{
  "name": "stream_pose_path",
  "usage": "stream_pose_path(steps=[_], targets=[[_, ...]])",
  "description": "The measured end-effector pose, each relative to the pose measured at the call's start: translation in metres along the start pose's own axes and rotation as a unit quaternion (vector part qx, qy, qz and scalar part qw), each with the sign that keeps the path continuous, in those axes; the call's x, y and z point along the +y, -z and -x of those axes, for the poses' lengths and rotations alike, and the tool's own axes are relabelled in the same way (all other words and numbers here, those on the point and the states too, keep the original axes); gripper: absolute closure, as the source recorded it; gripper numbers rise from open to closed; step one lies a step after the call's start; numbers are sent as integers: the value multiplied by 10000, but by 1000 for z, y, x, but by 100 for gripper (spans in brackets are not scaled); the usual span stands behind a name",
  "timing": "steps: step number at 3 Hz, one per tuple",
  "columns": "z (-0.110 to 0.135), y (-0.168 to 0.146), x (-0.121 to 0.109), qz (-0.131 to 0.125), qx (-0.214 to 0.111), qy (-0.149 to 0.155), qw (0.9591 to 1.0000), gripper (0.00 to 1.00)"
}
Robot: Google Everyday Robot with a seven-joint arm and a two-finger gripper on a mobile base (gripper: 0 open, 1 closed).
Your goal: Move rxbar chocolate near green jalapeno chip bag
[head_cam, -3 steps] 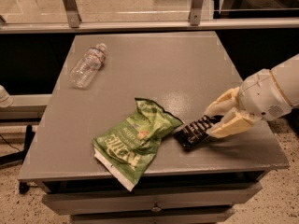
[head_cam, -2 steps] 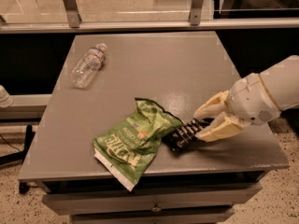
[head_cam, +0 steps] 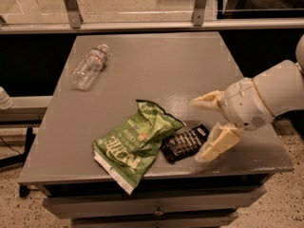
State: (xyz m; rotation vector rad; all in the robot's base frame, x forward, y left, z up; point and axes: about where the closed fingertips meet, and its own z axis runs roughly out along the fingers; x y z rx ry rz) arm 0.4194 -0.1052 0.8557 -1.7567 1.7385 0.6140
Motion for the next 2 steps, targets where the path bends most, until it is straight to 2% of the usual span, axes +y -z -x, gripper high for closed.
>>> stream_pose_path(steps=[1, 2], targets=[[-2, 6, -15, -212, 24, -12, 9998, 0], [-17, 32, -50, -548, 0, -6, 9985, 0]])
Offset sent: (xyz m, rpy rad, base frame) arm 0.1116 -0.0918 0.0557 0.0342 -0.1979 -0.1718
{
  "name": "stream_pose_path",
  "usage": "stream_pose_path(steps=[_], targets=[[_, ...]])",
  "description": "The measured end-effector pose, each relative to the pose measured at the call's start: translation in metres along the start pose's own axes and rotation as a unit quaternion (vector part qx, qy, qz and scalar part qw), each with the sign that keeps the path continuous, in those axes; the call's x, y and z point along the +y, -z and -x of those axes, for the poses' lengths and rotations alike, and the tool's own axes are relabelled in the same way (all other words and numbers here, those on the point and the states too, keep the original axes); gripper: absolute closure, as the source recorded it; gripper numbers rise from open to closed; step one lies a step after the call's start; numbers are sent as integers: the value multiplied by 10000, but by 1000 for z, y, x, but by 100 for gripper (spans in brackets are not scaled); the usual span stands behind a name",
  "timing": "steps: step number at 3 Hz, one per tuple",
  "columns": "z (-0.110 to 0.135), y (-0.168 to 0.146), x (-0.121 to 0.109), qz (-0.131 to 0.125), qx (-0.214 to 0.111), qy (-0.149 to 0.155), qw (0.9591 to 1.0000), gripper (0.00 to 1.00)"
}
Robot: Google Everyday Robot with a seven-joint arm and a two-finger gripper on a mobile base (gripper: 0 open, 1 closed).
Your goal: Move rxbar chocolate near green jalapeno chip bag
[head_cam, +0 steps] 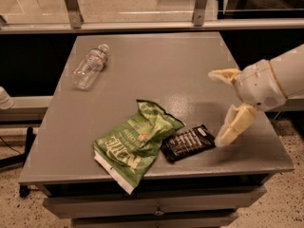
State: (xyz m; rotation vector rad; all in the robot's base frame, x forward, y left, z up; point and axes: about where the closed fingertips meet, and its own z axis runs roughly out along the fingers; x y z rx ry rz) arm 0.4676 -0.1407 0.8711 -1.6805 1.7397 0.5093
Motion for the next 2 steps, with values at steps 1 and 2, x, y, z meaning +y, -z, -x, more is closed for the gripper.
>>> stream_pose_path(steps=[1, 2], targets=[[-17, 49, -57, -619, -66, 145, 9980, 0], [-1, 76, -75, -960, -118, 305, 9948, 0]])
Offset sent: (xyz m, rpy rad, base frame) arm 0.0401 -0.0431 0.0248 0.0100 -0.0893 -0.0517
